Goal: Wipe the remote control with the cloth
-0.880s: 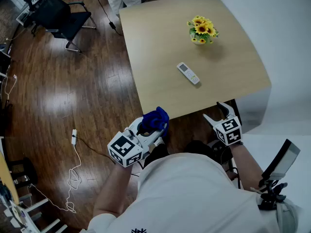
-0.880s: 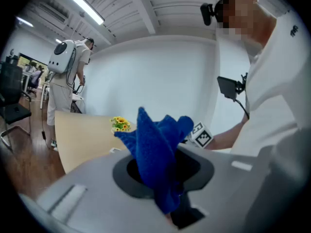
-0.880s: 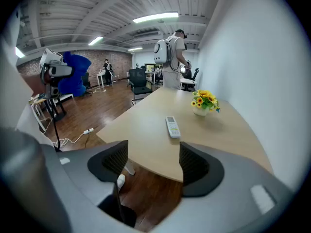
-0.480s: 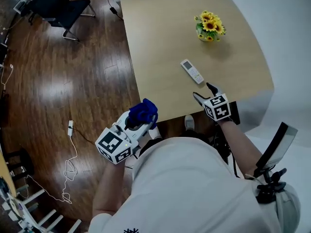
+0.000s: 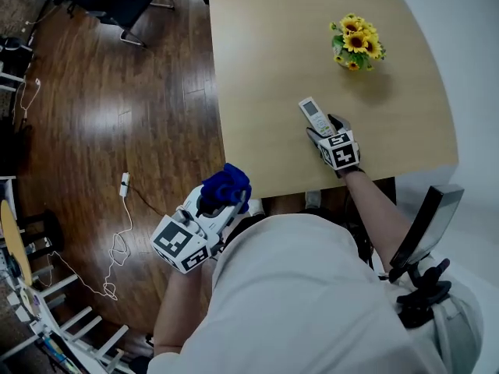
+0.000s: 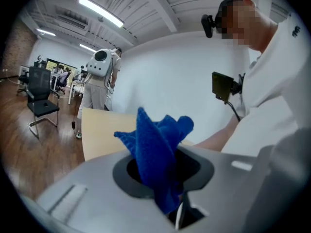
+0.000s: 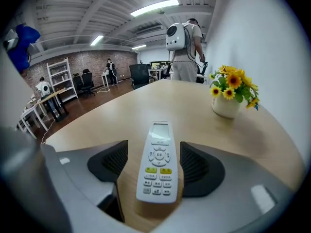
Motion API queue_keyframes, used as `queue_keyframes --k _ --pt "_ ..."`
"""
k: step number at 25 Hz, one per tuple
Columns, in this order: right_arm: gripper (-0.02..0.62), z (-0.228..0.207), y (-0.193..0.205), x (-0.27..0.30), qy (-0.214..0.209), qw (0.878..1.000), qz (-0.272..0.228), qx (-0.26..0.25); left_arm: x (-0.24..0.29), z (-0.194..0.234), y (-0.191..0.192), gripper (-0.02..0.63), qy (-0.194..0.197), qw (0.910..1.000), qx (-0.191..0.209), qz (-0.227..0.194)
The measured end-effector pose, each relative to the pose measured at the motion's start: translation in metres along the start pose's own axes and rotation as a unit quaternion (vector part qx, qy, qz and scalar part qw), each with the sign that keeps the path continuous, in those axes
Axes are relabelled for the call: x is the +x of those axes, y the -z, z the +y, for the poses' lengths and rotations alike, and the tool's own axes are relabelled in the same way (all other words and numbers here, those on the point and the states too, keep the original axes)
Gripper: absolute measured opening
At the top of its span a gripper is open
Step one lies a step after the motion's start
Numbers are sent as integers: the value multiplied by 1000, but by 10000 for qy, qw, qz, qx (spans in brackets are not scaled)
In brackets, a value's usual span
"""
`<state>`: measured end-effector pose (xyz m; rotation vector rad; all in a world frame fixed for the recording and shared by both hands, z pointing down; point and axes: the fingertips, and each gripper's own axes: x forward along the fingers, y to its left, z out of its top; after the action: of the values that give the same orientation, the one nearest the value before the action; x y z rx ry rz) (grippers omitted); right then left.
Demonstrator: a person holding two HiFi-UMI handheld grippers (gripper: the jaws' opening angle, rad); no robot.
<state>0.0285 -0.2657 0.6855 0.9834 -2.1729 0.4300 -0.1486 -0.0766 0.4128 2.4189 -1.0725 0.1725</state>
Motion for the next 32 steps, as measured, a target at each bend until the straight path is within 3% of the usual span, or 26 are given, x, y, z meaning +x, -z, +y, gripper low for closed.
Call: queue_keyframes --k 6,8,10,18,25,32 --pt "342 3 13 23 -69 9999 81 77 14 -1 3 109 -109 9996 -75 259" --pt "323 5 12 22 -83 10000 44 -31 18 1 3 110 -117 9995 -77 274" --pt "265 9 12 22 -153 9998 47 -94 21 2 5 110 -99 9995 -73 300" --pt "258 3 15 19 -337 9990 280 -40 43 4 -8 110 91 9997 128 212" --pt "258 6 -18 -43 -754 9954 115 -581 40 4 -39 110 95 9994 337 -81" --pt "258 26 -53 -87 -1451 9782 -166 -1479 79 12 -50 109 361 9967 705 -181"
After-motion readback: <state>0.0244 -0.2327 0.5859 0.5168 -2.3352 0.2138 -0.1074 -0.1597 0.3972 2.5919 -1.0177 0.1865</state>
